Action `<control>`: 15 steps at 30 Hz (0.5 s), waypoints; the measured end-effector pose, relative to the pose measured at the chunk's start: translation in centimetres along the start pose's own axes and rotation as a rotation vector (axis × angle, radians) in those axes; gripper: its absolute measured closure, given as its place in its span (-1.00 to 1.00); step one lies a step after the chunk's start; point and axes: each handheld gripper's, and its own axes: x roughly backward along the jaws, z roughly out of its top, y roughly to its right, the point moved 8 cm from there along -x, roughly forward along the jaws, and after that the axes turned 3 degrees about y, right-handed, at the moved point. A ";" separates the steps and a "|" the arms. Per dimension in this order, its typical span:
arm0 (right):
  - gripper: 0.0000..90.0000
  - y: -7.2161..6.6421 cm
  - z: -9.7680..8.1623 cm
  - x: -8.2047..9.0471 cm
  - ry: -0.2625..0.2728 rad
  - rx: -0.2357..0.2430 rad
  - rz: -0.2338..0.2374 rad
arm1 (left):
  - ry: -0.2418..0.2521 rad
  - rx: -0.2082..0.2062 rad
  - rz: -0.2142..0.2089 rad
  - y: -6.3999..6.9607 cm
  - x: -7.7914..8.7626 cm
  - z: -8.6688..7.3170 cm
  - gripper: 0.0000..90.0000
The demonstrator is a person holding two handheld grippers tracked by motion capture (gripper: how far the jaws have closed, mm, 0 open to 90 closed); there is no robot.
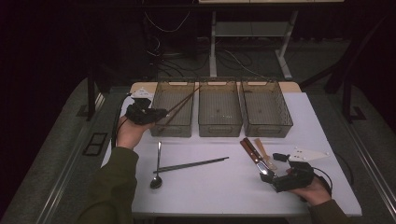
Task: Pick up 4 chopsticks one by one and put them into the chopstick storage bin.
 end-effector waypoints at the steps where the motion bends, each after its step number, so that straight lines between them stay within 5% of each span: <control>1: -0.95 0.0 0.0 0.0 0.000 0.000 0.001 | -0.001 0.011 0.007 -0.2 -0.2 0.1 0.88; 15: -0.95 -0.1 0.0 0.0 0.001 0.000 0.004 | -0.006 0.099 0.086 -3.0 -2.7 0.2 0.88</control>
